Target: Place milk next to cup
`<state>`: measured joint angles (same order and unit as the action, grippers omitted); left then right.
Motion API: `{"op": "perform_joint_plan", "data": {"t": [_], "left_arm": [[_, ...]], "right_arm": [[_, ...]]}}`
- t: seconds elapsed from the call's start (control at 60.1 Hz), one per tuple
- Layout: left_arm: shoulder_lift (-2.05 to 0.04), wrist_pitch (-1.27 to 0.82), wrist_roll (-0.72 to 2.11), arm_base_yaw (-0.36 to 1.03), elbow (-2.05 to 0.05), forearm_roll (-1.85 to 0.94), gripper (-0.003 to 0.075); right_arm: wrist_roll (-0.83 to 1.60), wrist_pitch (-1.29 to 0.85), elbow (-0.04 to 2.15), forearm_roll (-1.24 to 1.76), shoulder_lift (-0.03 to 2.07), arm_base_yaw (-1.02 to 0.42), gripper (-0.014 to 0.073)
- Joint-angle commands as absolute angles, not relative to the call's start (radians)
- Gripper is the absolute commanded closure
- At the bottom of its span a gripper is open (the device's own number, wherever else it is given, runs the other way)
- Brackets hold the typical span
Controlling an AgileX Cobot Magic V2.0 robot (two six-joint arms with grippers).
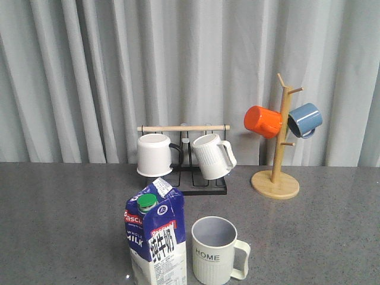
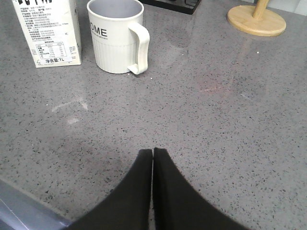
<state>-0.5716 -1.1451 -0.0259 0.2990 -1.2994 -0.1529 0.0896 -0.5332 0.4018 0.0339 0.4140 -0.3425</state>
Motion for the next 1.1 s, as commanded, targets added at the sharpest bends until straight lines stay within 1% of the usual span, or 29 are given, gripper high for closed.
{"op": "perform_joint_plan", "data": {"t": [0.0,0.15,0.249,0.349,0.432,0.565,0.632,0.765,0.898,0.998,1.081], "left_arm": [[-0.486,-1.077,-0.072,0.302,-1.222,-0.155,0.0728],[-0.372,-1.106,-0.076,0.302,-1.138,-0.182,0.0728],[-0.321,-1.107,-0.068,0.302,-1.103,-0.140,0.0728],[-0.281,-1.063,-0.043,0.302,-1.019,-0.094,0.0728],[-0.251,-0.981,0.013,0.302,-0.909,-0.069,0.0728],[-0.220,-0.715,0.054,0.301,-0.668,0.057,0.0728],[-0.210,-0.512,0.051,0.291,-0.528,0.111,0.0728],[-0.204,-0.065,0.051,0.249,-0.266,0.113,0.0728],[-0.204,0.262,0.000,0.188,-0.046,0.079,0.0728],[-0.204,0.393,-0.027,0.148,0.056,0.020,0.0727],[-0.204,0.314,-0.021,0.122,0.044,-0.027,0.0727]], "right_arm": [[0.090,-0.461,0.429,0.028,0.426,-0.340,0.0599],[0.090,-0.469,0.429,0.028,0.426,-0.340,0.0599],[0.090,-0.469,0.429,0.028,0.426,-0.340,0.0599],[0.090,-0.469,0.429,0.028,0.426,-0.340,0.0599],[0.090,-0.469,0.429,0.028,0.426,-0.340,0.0599],[0.090,-0.468,0.429,0.028,0.426,-0.340,0.0599],[0.090,-0.468,0.429,0.028,0.426,-0.340,0.0599],[0.090,-0.468,0.429,0.028,0.426,-0.340,0.0599],[0.090,-0.468,0.429,0.028,0.426,-0.340,0.0599],[0.090,-0.468,0.429,0.028,0.426,-0.340,0.0599],[0.090,-0.468,0.429,0.028,0.426,-0.340,0.0599]]}}
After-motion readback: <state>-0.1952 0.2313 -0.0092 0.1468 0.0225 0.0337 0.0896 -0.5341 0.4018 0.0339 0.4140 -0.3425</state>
